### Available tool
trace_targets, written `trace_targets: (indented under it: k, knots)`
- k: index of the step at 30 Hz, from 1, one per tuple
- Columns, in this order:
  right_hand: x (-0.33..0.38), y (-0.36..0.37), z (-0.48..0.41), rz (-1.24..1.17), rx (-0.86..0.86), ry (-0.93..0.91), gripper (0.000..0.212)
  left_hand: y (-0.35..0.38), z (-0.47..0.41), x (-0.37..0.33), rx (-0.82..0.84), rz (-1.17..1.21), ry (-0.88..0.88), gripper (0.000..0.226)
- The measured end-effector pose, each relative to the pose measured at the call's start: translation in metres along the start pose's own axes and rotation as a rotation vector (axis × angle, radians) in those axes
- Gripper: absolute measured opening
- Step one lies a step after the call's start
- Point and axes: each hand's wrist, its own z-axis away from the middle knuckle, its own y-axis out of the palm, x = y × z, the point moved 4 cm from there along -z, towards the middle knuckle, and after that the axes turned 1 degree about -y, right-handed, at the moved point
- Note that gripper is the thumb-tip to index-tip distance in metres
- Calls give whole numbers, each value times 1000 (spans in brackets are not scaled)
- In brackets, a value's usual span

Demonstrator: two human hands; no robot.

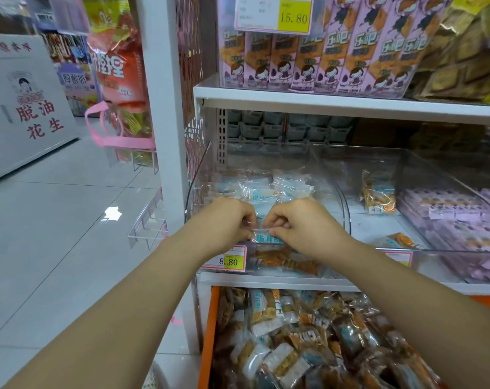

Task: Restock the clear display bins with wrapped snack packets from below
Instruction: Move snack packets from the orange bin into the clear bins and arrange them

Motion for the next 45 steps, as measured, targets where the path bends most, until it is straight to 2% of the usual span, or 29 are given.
trace_targets:
  k: [4, 11, 14, 17, 24, 30, 37, 45]
  knots:
    - [3, 1, 2, 31, 8, -34, 13, -2, -1, -3, -2, -120, -30, 11]
    - [9, 4, -6, 95, 52, -53, 14, 3, -6, -8, 33, -322, -54, 19]
    - [10, 5, -7, 112, 60, -43, 13, 5, -7, -8, 15, -345, -42, 11]
    - [6, 6, -4, 60, 79, -34, 14, 5, -7, -4, 30, -292, -39, 13]
    - [-2, 8, 8, 32, 84, -40, 15, 2, 4, -1, 52, 17, -6, 4]
    - [-5, 12, 10, 99, 55, -79, 20, 8, 8, -12, 103, -38, 57, 17]
    - [-8, 14, 9, 52, -47, -71, 18, 18, 6, -22, 234, -30, -39, 6]
    - [-5, 11, 7, 37, -21, -67, 18, 24, 4, -23, 297, 7, -111, 11]
